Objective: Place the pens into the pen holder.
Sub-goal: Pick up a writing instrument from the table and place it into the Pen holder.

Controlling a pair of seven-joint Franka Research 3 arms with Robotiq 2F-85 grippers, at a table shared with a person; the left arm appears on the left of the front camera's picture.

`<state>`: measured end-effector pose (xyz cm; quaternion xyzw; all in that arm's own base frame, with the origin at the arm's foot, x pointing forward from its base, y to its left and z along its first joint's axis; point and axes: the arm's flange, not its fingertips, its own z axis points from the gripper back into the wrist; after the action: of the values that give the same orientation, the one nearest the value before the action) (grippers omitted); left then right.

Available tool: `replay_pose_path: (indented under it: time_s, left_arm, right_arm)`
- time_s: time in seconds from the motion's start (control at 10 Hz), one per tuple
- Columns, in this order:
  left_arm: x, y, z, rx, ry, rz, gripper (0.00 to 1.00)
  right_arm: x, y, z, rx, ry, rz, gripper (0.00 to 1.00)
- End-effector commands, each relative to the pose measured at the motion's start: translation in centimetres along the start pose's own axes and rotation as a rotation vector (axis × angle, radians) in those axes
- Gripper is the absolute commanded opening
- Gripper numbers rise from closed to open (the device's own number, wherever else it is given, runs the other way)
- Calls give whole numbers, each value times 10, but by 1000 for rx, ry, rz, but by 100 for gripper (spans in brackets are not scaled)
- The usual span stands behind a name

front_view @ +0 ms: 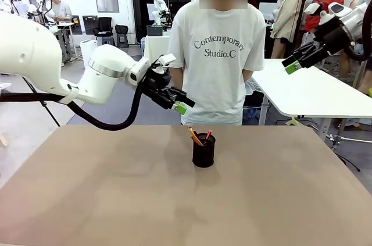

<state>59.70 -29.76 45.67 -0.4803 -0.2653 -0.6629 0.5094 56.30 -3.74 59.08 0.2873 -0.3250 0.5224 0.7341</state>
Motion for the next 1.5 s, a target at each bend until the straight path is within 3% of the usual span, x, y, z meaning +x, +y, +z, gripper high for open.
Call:
replay_pose_path:
  time_s: [0.0, 0.8, 1.4]
  left_arm:
    - [0, -29, 12, 26, 58, 40, 100]
    - [26, -100, 96, 497, 255, 78, 100]
    - [44, -143, 157, 588, 251, 114, 100]
  right_arm:
    - [1, 0, 1, -6, -1, 2, 100]
    - [1, 0, 1, -6, -1, 2, 100]
    - [1, 0, 1, -6, -1, 2, 100]
